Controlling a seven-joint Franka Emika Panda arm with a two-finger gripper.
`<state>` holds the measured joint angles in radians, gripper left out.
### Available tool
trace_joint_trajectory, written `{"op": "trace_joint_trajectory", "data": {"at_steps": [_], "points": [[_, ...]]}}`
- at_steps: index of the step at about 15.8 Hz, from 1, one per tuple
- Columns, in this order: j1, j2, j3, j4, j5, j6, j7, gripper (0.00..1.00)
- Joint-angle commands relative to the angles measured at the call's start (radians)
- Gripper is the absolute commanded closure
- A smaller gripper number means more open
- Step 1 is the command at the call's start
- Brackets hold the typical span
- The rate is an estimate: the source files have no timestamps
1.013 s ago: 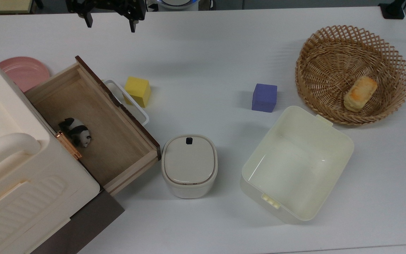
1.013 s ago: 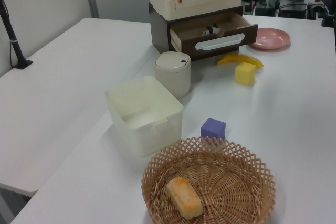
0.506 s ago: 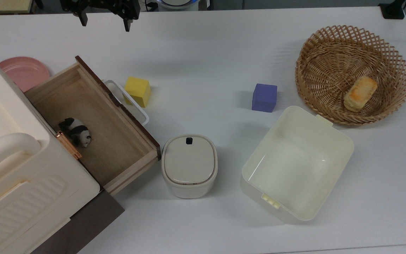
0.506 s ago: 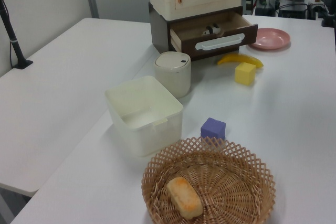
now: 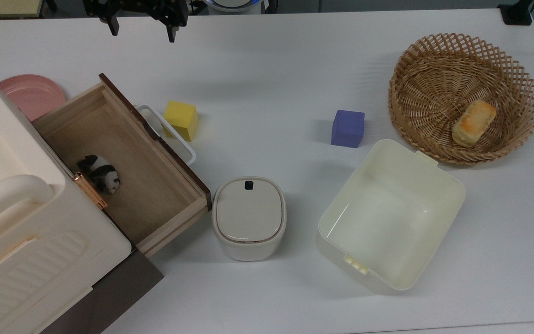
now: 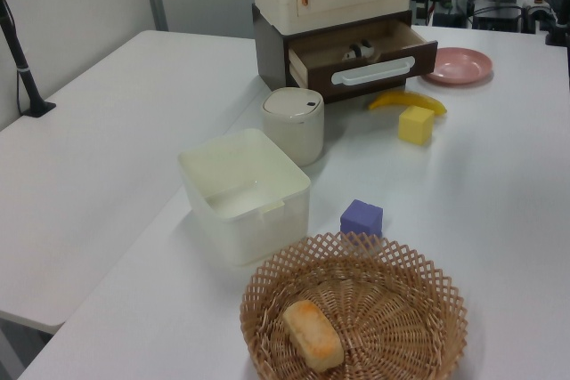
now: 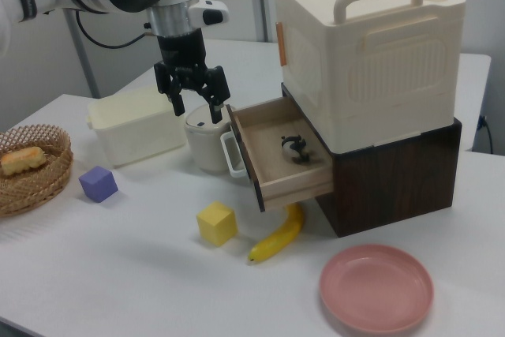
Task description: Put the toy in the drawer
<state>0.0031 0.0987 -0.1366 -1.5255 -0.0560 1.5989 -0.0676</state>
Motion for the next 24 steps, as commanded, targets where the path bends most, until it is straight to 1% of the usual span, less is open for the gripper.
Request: {"op": "trace_joint_trajectory", "data": {"at_steps": [1, 10, 16, 17, 19, 24], "points": [[-0.009, -0.016, 0.008, -0.007, -0.011, -0.017, 0.017, 0.00], [-0.014, -0.014, 0.003, -0.004, -0.015, -0.014, 0.017, 0.00], [-0.014, -0.010, 0.005, -0.007, -0.001, -0.002, 0.005, 0.00], [-0.015, -0.004, 0.005, -0.005, -0.001, 0.003, 0.003, 0.00], [-0.014, 0.006, 0.009, -0.010, -0.002, 0.059, 0.017, 0.00], [-0.020, 0.028, 0.012, -0.012, -0.002, 0.059, 0.008, 0.00]]}}
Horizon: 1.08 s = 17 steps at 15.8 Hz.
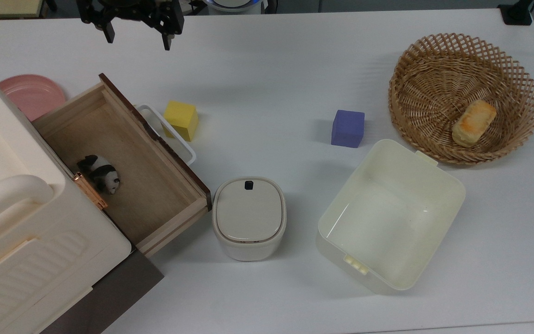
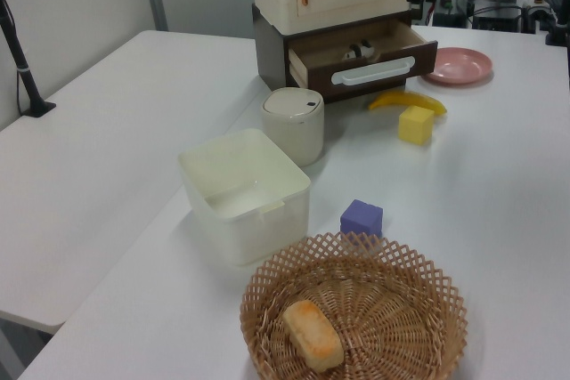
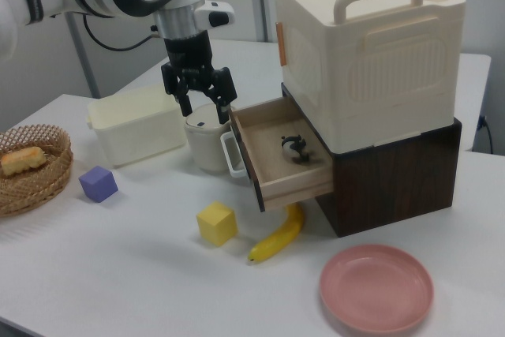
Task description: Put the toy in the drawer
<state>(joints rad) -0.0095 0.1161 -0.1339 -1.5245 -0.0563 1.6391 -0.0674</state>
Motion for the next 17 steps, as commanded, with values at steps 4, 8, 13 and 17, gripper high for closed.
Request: {"op": "trace_joint_trajectory", "data": {"at_steps": [4, 8, 13, 17], "points": [[-0.009, 0.013, 0.011, -0.016, 0.001, 0.028, -0.009, 0.00], [-0.009, 0.005, 0.011, -0.017, 0.001, 0.019, -0.009, 0.00], [-0.020, 0.000, 0.010, -0.016, 0.001, 0.008, -0.005, 0.00], [-0.026, -0.019, 0.011, -0.028, 0.004, 0.004, 0.035, 0.00]]}}
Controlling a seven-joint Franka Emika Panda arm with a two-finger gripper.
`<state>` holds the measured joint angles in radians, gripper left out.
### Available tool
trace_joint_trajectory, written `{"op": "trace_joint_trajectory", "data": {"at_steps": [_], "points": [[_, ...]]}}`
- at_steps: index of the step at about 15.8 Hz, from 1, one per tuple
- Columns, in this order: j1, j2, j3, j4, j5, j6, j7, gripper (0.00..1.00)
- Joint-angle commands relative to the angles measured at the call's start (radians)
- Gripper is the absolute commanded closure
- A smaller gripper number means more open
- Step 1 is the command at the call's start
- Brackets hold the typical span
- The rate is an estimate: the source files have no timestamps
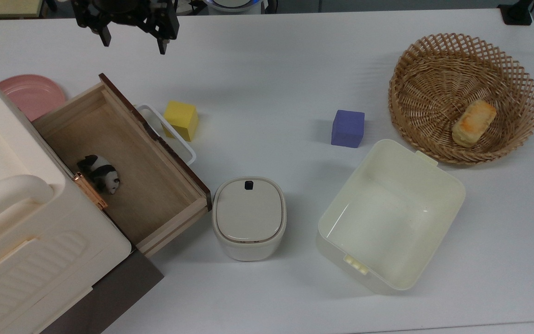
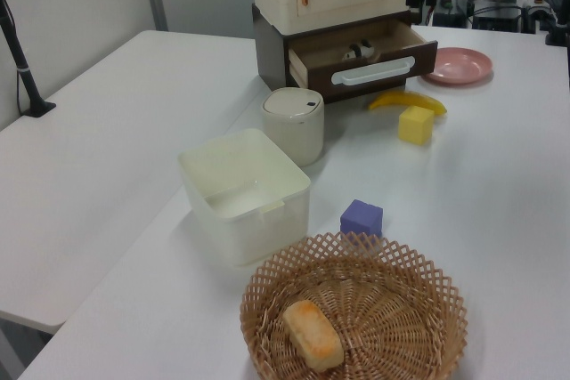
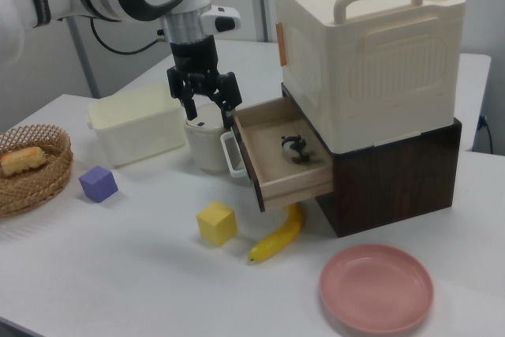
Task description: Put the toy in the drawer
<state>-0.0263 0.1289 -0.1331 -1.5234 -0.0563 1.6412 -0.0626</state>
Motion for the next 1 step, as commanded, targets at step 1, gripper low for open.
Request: {"op": "trace_joint_trajectory", "data": {"at_steps": [1], "points": [[-0.011, -0.032, 0.010, -0.029, 0.004, -0.001, 0.030, 0.00]]}}
